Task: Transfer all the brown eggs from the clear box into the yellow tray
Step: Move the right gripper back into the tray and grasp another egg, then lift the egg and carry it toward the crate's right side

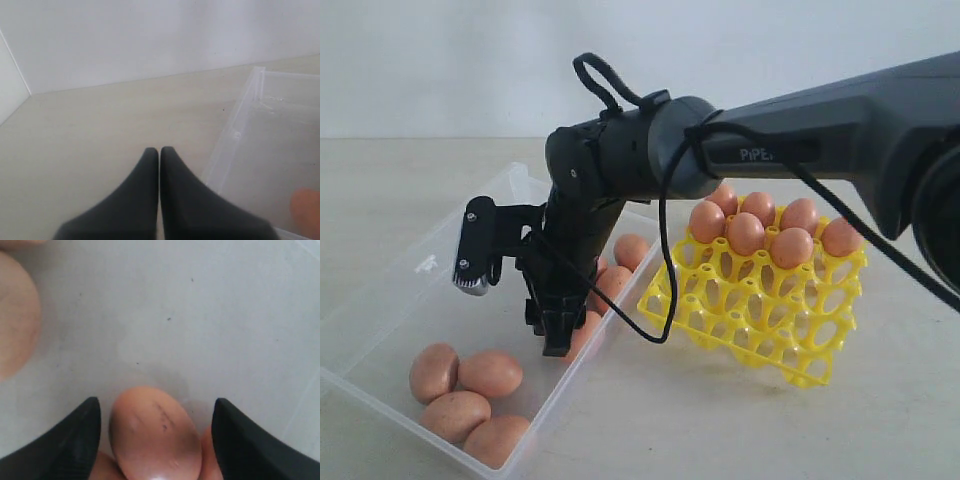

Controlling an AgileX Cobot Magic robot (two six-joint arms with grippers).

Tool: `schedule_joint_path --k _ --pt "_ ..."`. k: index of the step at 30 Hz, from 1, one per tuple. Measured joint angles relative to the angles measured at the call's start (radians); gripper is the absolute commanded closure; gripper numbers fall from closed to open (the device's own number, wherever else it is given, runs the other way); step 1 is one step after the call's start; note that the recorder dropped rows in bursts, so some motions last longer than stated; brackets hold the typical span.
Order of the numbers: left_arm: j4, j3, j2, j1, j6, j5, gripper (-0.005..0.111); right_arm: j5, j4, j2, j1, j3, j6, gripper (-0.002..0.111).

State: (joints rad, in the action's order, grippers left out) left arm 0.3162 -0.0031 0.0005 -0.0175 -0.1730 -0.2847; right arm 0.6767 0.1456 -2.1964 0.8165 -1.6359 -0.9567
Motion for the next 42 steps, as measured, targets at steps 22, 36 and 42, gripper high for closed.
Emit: schedule_joint_path --k 22,36,42 --pt "0.0 0.0 0.0 0.0 0.0 0.0 0.105 -0.029 0.278 -0.017 -0.042 -0.086 0.303 0.107" --pt "0.0 0.0 0.0 0.0 0.0 0.008 0.105 -1.044 0.64 0.474 -0.018 0.696 0.777 0.107" --pt "0.0 0.0 0.0 0.0 0.0 0.008 0.105 -1.651 0.804 0.713 -0.109 1.059 0.919 0.109"
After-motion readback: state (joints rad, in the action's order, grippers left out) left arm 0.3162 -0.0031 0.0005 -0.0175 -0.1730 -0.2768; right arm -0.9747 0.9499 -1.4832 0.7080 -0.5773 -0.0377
